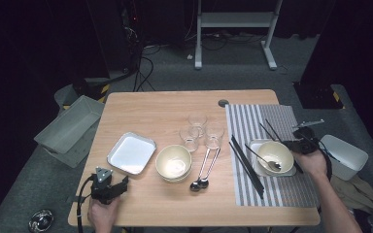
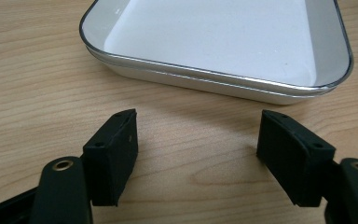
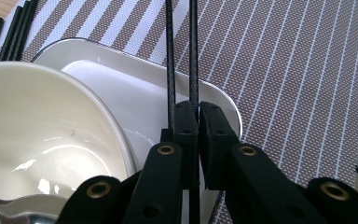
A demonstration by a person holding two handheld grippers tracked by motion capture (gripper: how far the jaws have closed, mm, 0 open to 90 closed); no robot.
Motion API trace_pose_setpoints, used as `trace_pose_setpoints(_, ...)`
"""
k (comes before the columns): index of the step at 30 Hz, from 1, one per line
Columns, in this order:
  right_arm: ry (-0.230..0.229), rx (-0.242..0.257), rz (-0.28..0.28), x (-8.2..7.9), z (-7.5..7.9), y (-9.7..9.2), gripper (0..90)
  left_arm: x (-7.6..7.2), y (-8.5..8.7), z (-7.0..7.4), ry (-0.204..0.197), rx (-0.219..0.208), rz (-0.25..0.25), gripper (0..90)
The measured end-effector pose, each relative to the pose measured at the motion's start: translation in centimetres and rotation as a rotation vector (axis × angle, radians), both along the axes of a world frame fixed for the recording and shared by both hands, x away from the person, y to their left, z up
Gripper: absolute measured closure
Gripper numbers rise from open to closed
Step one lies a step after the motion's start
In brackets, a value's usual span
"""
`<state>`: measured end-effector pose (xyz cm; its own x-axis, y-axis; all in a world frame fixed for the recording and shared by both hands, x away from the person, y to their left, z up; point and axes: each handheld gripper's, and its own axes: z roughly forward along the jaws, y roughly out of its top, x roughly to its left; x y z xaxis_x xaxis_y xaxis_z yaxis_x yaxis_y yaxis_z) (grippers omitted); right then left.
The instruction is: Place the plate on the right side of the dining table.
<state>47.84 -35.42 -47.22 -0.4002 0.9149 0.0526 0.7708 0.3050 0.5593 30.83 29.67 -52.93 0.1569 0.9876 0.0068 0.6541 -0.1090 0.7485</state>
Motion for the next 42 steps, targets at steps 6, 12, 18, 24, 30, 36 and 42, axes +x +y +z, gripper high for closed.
trace_pose_setpoints(6,0.004,0.004,0.006,0.10,-0.04,-0.06,85.9,0.00,0.00,0.00,0.000,0.000,0.000,29.3)
trace_pose_setpoints(12,0.000,0.009,0.005,0.10,-0.08,-0.04,85.6,0.02,0.06,0.00,0.001,0.002,0.025,28.4)
trace_pose_setpoints(18,0.009,0.017,0.005,0.20,-0.14,-0.10,85.4,0.01,0.05,0.00,0.001,0.000,0.025,28.4)
trace_pose_setpoints(24,0.011,0.025,0.006,0.23,-0.20,-0.16,85.0,0.02,0.07,0.00,0.001,0.002,0.024,28.4)
trace_pose_setpoints(30,0.012,0.036,0.001,0.24,-0.31,-0.30,83.8,0.02,0.07,0.00,0.001,0.002,0.024,28.4)
trace_pose_setpoints(36,0.012,0.042,-0.002,0.23,-0.34,-0.32,84.2,0.02,0.07,0.00,0.001,0.002,0.024,28.5)
trace_pose_setpoints(42,0.010,0.050,-0.010,0.23,-0.31,-0.43,83.1,0.02,0.06,0.00,0.001,-0.001,0.024,28.5)
